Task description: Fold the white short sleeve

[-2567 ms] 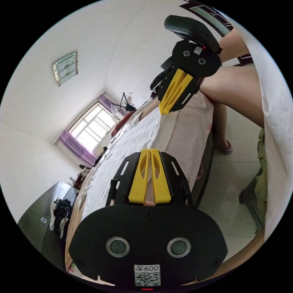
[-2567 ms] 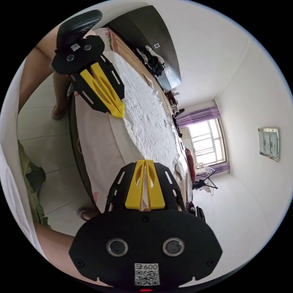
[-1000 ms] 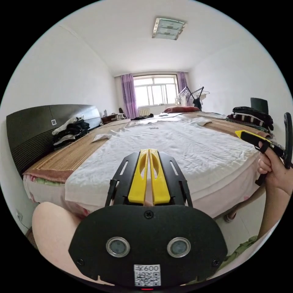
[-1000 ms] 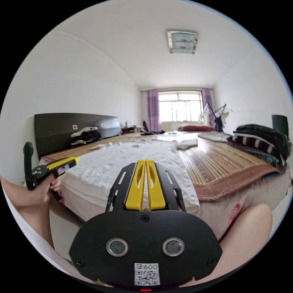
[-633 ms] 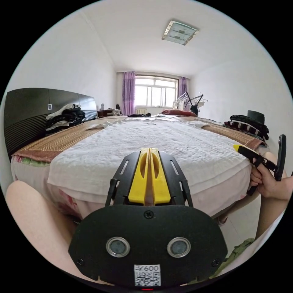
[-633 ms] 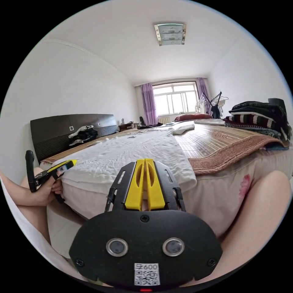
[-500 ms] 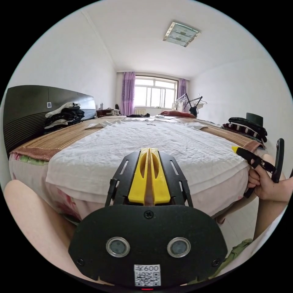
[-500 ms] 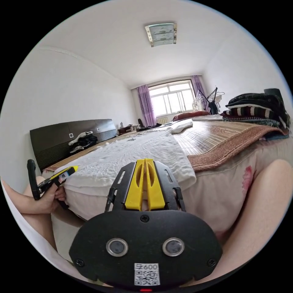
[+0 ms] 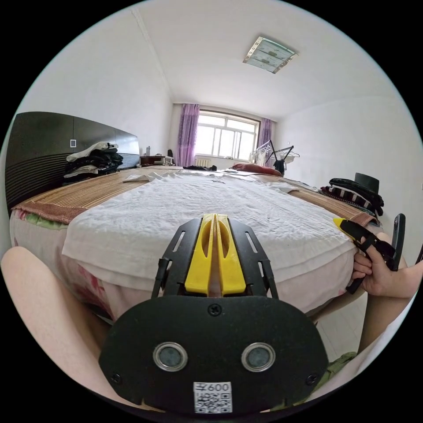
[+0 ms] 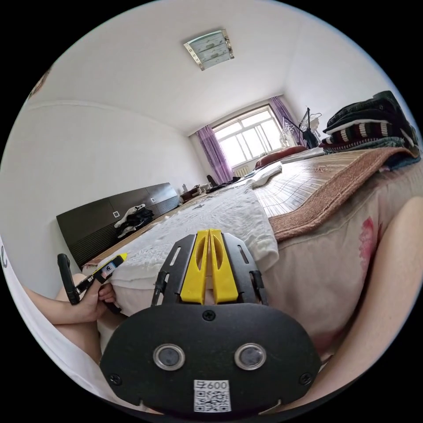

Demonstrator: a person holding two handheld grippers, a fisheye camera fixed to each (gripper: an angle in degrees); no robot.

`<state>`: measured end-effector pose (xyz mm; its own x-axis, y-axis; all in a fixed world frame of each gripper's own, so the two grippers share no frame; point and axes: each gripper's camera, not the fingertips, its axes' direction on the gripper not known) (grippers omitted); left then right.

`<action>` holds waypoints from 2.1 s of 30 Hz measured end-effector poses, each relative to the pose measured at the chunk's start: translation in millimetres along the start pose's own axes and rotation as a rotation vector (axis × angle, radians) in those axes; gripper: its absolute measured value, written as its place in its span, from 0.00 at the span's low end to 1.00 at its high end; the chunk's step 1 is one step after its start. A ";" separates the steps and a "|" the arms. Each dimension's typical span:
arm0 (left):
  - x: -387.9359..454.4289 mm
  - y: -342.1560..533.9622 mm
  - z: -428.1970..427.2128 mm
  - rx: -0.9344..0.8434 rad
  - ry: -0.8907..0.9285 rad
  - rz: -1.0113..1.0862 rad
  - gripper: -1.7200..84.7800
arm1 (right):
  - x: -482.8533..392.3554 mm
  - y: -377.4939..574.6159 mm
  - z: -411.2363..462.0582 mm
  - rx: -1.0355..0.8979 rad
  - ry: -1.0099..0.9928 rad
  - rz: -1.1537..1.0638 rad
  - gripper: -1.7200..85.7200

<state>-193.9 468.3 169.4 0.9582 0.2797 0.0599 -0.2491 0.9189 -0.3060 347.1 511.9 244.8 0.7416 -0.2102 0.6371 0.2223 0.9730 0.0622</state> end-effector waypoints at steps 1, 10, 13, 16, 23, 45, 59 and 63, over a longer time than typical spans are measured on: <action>-0.8 0.3 -1.1 0.001 0.000 0.001 0.02 | 0.8 -2.0 -1.7 0.002 -0.007 0.011 0.01; -13.1 1.5 -19.4 0.005 -0.005 0.017 0.02 | -13.1 -20.0 -12.1 0.001 0.003 -0.007 0.01; -18.4 0.3 -26.2 0.005 -0.004 0.010 0.02 | -13.6 -27.6 -16.5 0.006 -0.025 0.023 0.01; -23.3 -1.6 -33.1 0.005 -0.005 0.005 0.02 | -22.9 -36.1 -19.5 0.003 -0.016 0.005 0.01; -36.2 -9.6 -50.7 0.002 0.000 0.003 0.02 | -39.6 -55.3 -27.5 0.023 -0.021 0.030 0.01; -67.2 -79.6 -103.7 -0.040 -0.008 0.005 0.02 | -136.8 -166.9 -38.0 0.033 -0.029 0.039 0.01; -175.9 -349.0 -114.8 0.065 -0.046 0.185 0.03 | -360.9 -400.6 16.7 -0.127 -0.344 -0.224 0.01; -252.4 -391.5 28.4 -0.542 -0.009 -0.103 0.03 | -435.2 -454.2 148.5 -0.335 -0.352 -0.220 0.01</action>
<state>-342.2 45.9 301.0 0.9720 0.2004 0.1225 -0.0439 0.6675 -0.7433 -170.6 175.6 53.4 0.4108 -0.3048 0.8593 0.5811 0.8138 0.0109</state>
